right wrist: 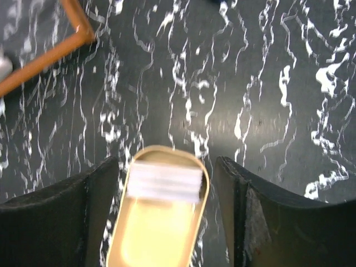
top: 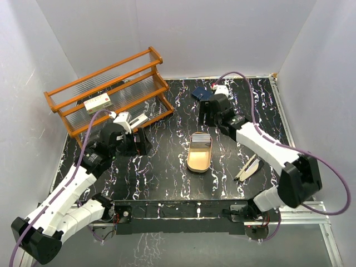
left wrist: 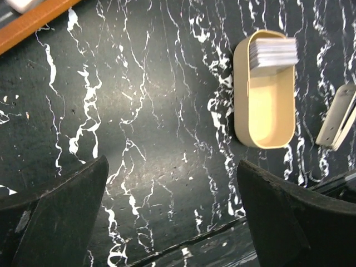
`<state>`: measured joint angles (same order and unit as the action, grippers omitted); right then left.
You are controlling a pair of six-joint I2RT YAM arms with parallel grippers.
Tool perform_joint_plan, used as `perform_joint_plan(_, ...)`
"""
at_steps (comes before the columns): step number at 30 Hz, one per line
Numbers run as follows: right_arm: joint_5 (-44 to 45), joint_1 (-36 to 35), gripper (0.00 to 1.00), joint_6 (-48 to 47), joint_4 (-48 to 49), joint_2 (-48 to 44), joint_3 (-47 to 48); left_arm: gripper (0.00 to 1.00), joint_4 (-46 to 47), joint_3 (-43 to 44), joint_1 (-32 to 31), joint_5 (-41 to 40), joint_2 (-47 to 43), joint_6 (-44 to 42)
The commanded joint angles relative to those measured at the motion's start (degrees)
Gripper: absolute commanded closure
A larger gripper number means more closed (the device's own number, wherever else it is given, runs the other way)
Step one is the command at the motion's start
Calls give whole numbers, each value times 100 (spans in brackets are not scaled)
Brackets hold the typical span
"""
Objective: Put the credit cards into the card holder
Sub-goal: Move the card holder to the center of the board.
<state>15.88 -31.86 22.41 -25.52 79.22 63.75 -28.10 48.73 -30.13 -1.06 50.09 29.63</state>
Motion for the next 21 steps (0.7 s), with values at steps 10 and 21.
perform_joint_plan(10, -274, 1249, 51, -222, 1605, 2628, 2111, 1, 764, -824, -28, -5, -981, -914)
perform_joint_plan(21, 67, 1512, 44, -131, 1853, 4355, 3841, 1, 575, -739, -23, -240, -919, -933)
